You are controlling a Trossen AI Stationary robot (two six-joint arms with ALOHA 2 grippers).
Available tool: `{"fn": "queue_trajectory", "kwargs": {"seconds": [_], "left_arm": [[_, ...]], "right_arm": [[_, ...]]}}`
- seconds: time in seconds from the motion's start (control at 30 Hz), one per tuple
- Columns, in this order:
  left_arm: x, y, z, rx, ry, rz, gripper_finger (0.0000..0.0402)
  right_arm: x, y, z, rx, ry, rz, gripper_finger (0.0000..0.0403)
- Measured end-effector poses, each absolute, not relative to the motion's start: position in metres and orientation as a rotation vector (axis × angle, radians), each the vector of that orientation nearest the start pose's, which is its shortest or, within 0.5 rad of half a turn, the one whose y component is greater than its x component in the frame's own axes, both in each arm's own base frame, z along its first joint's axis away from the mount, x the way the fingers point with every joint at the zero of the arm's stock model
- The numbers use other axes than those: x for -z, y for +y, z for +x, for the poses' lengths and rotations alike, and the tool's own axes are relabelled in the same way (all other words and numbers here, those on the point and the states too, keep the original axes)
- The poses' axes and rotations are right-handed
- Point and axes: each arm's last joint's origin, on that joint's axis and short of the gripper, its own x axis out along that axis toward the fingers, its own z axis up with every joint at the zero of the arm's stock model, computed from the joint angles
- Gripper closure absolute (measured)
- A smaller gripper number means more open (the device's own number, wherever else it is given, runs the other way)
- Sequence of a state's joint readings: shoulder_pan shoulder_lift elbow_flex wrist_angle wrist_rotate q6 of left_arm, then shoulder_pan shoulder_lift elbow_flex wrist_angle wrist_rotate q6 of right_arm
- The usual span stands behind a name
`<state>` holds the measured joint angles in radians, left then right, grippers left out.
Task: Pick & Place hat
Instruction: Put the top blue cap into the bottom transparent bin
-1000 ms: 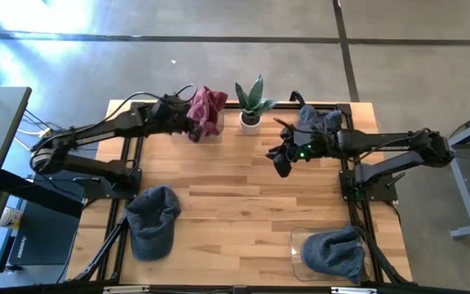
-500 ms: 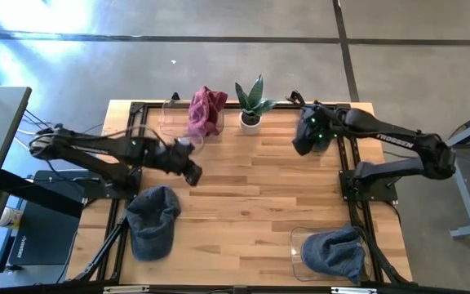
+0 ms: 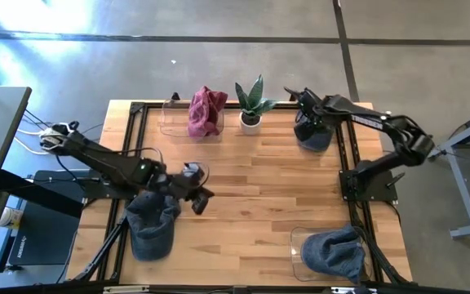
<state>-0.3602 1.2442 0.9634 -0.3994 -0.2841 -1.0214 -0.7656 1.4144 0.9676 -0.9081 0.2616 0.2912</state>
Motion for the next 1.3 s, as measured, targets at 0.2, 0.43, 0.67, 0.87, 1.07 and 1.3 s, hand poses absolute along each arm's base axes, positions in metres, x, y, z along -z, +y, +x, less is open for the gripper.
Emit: {"fn": "queue_trajectory", "kwargs": {"seconds": [0.2, 0.43, 0.67, 0.87, 1.07, 1.3], "left_arm": [[-0.295, -0.122, 0.239, -0.158, 0.475, -0.785, 0.0401], [-0.303, -0.153, 0.222, -0.149, 0.353, -0.785, 0.0401], [-0.303, -0.147, 0.224, -0.259, 0.271, -0.771, 0.0401], [-0.303, -0.131, 0.234, -0.338, 0.235, -0.781, 0.0401], [-0.302, -0.113, 0.244, -0.376, 0.234, -0.766, 0.0401], [-0.302, -0.11, 0.247, -0.329, 0.275, -0.758, 0.0401]], "right_arm": [[-0.202, -0.188, 0.172, 1.028, 1.38, 0.476, 0.0206], [-0.192, -0.208, 0.161, 0.957, 1.418, 0.476, 0.0244], [-0.18, -0.219, 0.157, 0.81, 1.397, 0.559, 0.0314], [-0.181, -0.212, 0.159, 0.704, 1.426, 0.542, 0.039], [-0.21, -0.172, 0.17, 0.55, 1.337, 0.669, 0.0396], [-0.261, -0.092, 0.205, 0.179, 1.01, 0.872, 0.0397]]}}
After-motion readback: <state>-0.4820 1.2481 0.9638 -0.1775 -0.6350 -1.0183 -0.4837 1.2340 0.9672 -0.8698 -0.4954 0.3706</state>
